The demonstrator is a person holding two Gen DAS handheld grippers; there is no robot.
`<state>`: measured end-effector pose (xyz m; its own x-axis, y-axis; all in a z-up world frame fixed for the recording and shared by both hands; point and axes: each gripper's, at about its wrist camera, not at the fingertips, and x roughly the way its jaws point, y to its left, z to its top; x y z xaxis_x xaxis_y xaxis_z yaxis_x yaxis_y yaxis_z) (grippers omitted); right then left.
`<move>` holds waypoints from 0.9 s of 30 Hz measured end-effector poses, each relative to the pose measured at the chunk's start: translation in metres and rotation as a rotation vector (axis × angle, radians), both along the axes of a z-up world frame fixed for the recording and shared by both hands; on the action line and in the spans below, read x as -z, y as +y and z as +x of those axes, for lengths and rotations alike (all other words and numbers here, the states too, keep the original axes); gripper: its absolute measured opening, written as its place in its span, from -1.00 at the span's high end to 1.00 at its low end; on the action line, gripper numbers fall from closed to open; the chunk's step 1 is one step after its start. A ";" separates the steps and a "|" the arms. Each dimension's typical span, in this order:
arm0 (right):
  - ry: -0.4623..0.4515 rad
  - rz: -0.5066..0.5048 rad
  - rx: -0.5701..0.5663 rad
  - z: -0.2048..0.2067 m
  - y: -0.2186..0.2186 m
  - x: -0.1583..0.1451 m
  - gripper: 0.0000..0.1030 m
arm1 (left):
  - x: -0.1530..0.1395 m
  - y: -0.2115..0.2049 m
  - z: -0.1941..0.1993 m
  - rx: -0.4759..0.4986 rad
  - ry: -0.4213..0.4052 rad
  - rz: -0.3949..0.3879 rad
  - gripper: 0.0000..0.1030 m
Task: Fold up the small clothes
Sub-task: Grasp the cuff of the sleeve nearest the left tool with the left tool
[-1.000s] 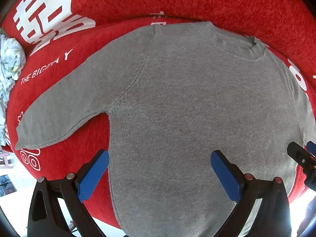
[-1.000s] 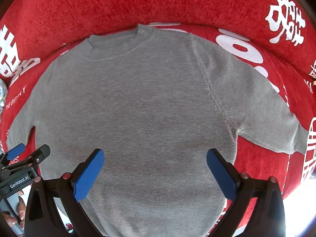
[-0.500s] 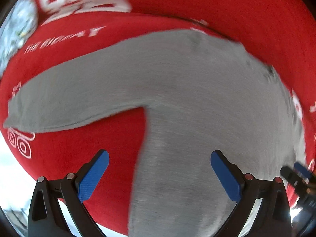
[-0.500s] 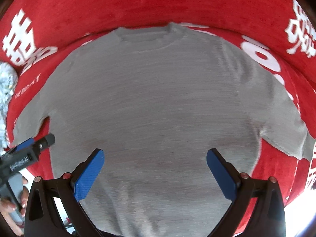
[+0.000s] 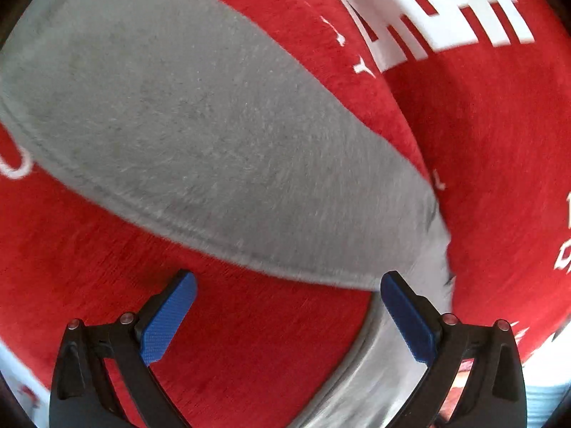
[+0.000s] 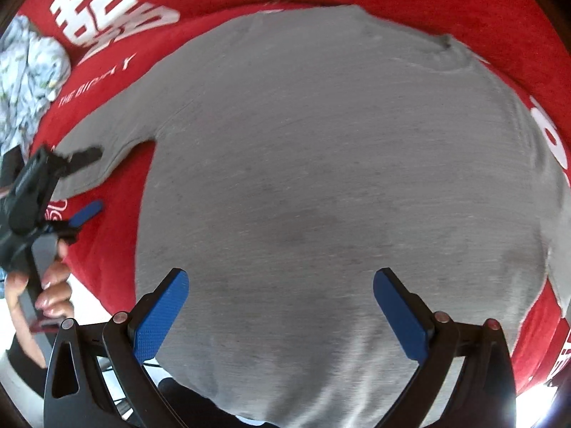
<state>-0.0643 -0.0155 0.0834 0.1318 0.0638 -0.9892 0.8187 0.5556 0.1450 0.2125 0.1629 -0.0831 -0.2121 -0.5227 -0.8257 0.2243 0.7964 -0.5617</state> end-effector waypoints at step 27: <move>-0.072 -0.002 0.069 0.006 0.018 -0.018 -1.00 | -0.087 0.044 0.084 0.019 -0.377 -0.053 0.89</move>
